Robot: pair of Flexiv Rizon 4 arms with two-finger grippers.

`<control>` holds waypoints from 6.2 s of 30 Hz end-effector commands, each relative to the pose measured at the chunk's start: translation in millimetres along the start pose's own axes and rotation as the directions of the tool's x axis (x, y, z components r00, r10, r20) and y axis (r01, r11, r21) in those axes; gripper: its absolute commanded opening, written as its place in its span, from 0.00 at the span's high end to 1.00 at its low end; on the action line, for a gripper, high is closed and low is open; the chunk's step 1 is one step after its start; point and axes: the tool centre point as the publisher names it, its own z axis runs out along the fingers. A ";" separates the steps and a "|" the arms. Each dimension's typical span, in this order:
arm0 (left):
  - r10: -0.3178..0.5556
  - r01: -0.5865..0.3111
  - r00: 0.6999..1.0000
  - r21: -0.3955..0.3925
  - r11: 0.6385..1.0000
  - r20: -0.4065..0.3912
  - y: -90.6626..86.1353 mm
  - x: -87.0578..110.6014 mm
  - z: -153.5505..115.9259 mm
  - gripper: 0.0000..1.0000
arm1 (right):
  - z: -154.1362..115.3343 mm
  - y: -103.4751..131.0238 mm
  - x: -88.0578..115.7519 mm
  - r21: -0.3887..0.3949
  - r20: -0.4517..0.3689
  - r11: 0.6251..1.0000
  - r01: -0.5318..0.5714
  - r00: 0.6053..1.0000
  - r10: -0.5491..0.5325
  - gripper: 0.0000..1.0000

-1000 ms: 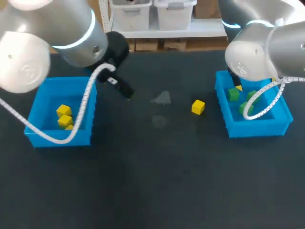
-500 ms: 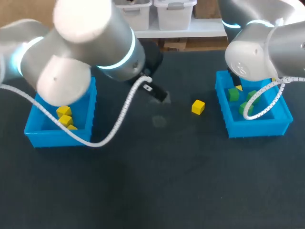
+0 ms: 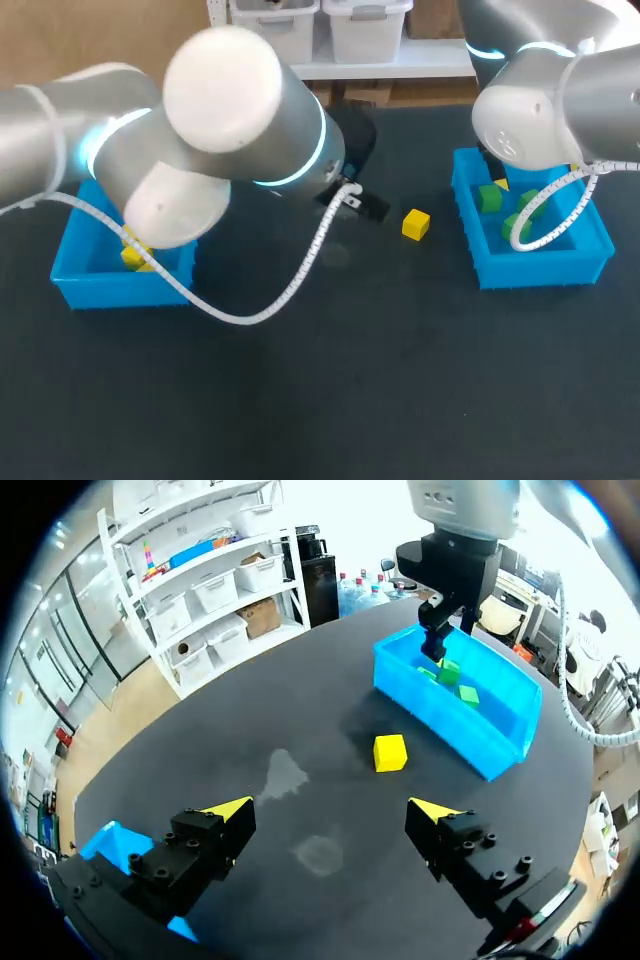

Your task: Put the green cubes in the right bin and the yellow cubes in the left bin.

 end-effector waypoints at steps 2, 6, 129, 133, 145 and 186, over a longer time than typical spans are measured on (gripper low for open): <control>-0.006 0.006 1.000 0.007 1.000 0.011 -13.5 -0.9 21.6 0.00 | -0.1 -0.9 1.5 -0.002 0.003 1.000 0.000 1.000 0.000 0.00; -0.005 0.005 1.000 0.018 1.000 0.018 -24.8 -2.2 35.4 0.00 | -0.1 -0.9 1.5 -0.002 0.003 1.000 0.000 1.000 0.000 0.00; -0.208 0.171 0.976 -0.361 0.917 -0.067 74.1 106.0 -164.1 1.00 | -0.1 -0.9 1.5 -0.002 0.003 1.000 0.000 1.000 0.000 0.00; -0.280 0.238 0.958 -0.377 0.895 -0.060 97.3 130.2 -172.8 1.00 | -0.1 -0.9 1.5 -0.002 0.003 1.000 0.000 1.000 0.000 0.00; -0.355 0.277 0.927 -0.413 0.867 -0.123 148.4 146.6 -167.5 1.00 | -0.1 -0.9 1.5 -0.002 0.003 1.000 0.000 1.000 0.000 0.00; -0.585 0.436 0.788 -0.496 0.751 -0.192 199.4 191.7 -100.1 1.00 | -0.1 -0.9 1.5 -0.002 0.003 1.000 0.000 1.000 0.000 0.00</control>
